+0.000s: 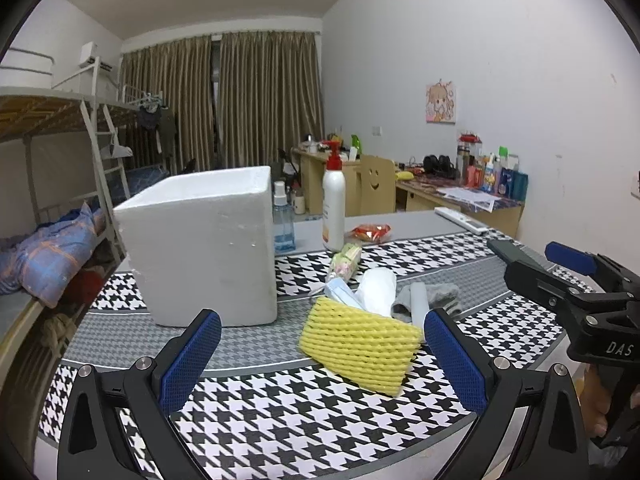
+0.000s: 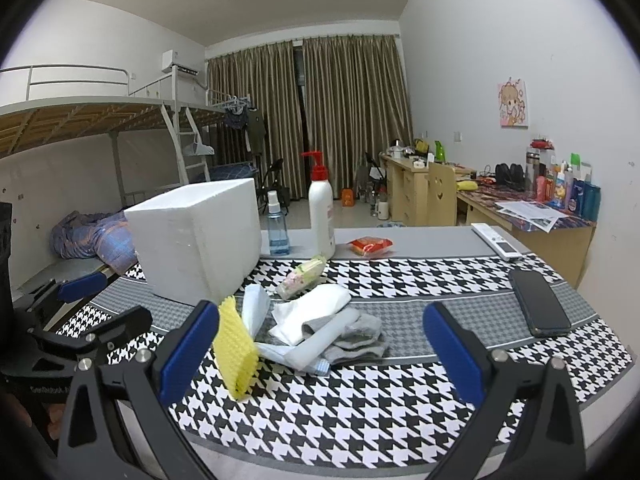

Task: Organize soft objects
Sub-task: 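Move the left gripper to the yellow foam net and grasp it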

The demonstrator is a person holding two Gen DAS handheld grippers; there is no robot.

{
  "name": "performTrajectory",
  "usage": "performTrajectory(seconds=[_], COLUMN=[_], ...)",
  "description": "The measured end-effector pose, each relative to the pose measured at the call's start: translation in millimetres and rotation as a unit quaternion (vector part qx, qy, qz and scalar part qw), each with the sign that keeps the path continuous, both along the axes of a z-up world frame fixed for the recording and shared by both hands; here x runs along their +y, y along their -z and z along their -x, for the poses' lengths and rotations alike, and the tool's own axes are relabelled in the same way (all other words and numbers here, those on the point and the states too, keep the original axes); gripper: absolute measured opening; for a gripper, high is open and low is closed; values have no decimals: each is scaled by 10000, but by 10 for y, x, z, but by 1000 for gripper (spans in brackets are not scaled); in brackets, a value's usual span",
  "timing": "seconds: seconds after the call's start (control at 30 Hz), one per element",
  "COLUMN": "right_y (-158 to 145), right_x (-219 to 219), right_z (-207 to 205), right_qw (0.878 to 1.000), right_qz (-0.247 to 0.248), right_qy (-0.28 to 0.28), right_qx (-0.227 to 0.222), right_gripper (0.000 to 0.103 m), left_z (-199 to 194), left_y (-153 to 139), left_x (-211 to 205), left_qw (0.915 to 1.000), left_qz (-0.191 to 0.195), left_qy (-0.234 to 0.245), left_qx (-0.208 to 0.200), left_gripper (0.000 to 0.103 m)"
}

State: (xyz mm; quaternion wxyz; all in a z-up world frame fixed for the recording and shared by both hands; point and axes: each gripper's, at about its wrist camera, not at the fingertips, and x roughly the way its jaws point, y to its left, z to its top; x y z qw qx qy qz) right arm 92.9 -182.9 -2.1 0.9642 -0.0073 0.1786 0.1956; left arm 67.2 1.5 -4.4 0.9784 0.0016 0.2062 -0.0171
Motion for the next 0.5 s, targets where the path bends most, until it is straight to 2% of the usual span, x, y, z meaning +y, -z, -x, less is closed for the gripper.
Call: performTrajectory(seconds=[0.5], right_y=[113], right_x=[10], right_z=[-358], right_qw=[9990], right_qz=[106], right_qy=[-6], right_qx=[428], right_gripper=[101], left_z=[-306], left_y=[131], left_x=[-196], left_qw=[9982], left_qz=[-57], left_qy=[206], left_qx=[553], left_gripper=[96])
